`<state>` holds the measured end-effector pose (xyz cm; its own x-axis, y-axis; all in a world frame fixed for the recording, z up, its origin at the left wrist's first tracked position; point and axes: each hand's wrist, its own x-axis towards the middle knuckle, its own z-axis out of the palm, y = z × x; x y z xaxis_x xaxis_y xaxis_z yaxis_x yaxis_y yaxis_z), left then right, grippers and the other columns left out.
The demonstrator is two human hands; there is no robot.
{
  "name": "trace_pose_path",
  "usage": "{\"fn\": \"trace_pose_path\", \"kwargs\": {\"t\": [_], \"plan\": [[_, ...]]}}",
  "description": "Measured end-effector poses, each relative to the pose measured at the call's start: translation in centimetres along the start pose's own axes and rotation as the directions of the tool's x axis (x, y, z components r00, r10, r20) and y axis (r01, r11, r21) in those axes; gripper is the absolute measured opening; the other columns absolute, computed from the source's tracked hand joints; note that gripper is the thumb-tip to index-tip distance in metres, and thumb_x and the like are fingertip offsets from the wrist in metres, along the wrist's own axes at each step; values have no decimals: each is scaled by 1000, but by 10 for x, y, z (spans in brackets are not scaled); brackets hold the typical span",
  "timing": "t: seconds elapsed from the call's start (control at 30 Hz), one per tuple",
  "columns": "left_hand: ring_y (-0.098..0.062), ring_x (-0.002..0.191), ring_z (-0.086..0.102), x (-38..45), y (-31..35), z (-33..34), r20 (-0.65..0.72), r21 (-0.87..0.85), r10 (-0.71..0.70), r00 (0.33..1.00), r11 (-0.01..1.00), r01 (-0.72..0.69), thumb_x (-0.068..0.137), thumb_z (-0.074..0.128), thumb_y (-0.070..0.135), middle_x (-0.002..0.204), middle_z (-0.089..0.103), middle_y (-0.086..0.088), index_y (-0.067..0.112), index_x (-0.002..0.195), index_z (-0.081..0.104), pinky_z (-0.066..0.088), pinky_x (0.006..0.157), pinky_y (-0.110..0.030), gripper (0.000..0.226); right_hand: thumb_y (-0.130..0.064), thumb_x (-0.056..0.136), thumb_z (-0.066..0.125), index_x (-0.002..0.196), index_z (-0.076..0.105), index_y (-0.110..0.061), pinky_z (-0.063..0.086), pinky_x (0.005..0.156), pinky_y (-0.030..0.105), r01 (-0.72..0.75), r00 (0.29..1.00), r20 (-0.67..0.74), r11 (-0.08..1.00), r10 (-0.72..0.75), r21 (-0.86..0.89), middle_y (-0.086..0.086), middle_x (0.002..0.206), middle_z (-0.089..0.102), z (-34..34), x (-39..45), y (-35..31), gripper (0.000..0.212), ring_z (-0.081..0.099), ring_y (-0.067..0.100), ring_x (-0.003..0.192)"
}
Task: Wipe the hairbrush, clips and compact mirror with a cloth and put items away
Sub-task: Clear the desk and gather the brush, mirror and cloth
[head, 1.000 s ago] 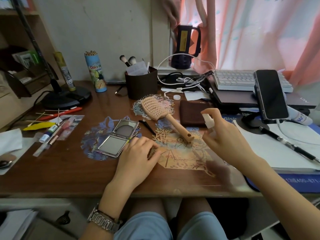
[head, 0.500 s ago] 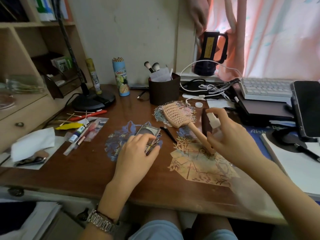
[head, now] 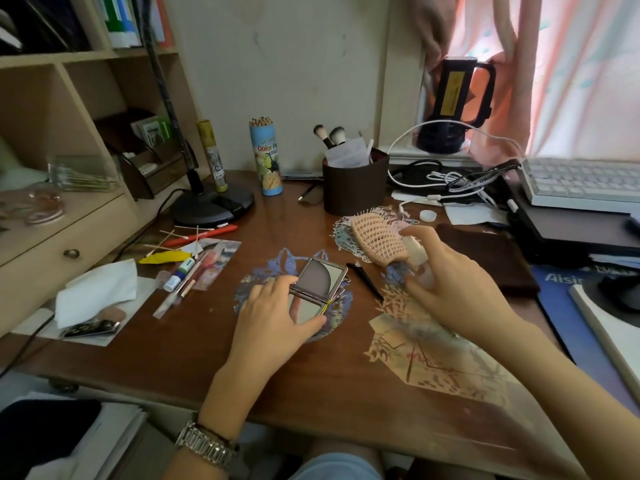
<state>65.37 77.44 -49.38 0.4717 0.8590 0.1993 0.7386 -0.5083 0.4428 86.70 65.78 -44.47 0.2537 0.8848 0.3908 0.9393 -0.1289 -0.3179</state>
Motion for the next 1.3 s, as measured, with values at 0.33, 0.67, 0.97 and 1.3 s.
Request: {"fn": "trace_pose_path", "kwargs": {"t": [0.33, 0.67, 0.97, 1.3], "plan": [[-18, 99, 54, 13, -2, -3, 69, -200, -146, 987, 967, 157, 53, 81, 45, 98, 51, 5, 26, 95, 42, 52, 81, -38, 61, -25, 87, 56, 125, 27, -35, 50, 55, 38, 21, 999, 35, 1000, -21, -4, -11, 93, 53, 13, 9, -1, 48, 60, 21, 67], [-18, 98, 51, 14, -5, -10, 10, -240, -174, 985, 956, 171, 52, 83, 42, 102, 55, 1, 24, 94, 43, 49, 80, -36, 60, -26, 88, 56, 123, 27, -35, 45, 55, 34, 36, 999, 28, 999, -36, 9, -15, 89, 47, 18, 14, -7, 46, 52, 16, 66], [-13, 93, 53, 18, -25, -27, -61, -271, -163, 985, 952, 141, 51, 83, 40, 99, 55, 4, 26, 96, 43, 53, 81, -40, 61, -29, 87, 56, 126, 30, -33, 47, 56, 34, 56, 998, 39, 998, -57, 13, -14, 87, 49, 20, 18, -13, 47, 51, 15, 66], [-4, 90, 50, 19, -56, -31, -81, -357, -166, 983, 926, 127, 57, 86, 23, 103, 54, 2, 19, 103, 51, 38, 62, -4, 58, -27, 89, 57, 124, 29, -33, 49, 57, 37, 71, 997, 34, 997, -71, 8, -16, 82, 48, 30, 24, -20, 44, 59, 21, 71]]}}
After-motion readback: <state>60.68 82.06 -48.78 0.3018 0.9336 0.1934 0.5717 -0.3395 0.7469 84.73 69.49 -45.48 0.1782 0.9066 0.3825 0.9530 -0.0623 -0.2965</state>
